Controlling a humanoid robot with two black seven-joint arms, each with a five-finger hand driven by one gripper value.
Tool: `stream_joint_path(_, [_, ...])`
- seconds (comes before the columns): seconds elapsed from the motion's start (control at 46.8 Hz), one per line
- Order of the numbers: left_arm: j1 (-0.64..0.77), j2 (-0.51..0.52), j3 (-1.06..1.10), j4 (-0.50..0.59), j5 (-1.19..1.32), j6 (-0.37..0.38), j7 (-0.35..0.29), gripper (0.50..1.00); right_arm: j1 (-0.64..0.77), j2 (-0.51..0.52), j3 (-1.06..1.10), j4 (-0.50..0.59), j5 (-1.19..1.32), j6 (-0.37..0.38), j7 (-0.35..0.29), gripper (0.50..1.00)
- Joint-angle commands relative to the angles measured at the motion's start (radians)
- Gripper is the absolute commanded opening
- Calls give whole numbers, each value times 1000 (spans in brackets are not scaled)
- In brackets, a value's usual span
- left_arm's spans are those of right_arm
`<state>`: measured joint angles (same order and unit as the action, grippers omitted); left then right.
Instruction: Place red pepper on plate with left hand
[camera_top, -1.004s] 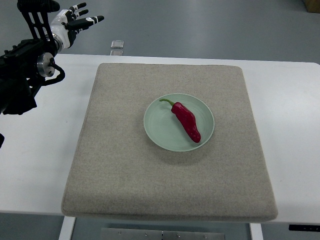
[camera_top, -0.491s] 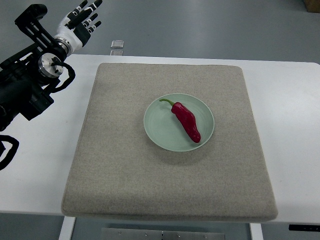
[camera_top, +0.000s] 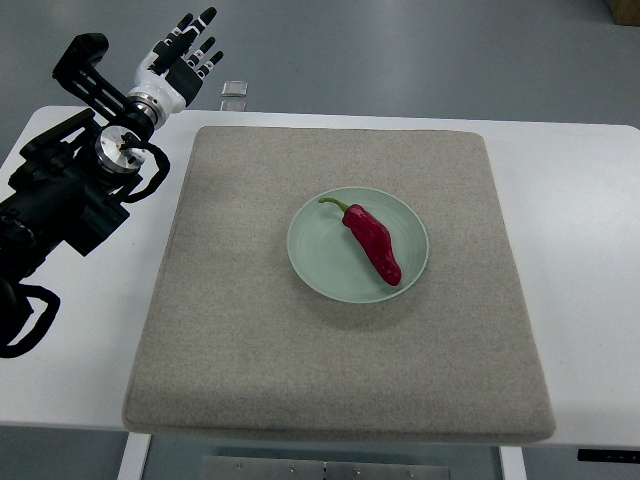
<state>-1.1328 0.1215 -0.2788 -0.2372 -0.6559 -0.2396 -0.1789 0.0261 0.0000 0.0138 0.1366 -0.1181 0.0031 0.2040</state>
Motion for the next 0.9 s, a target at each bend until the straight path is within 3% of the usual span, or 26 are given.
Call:
stream_joint_path(0.0, [11,-2,3,1,8,0,-1,992,0,0,0,0,0,0,0,928])
stream_joint_path(0.876, [18,3,3,-1,22,-24,-19,992,0,0,5,12,0,12,0,928])
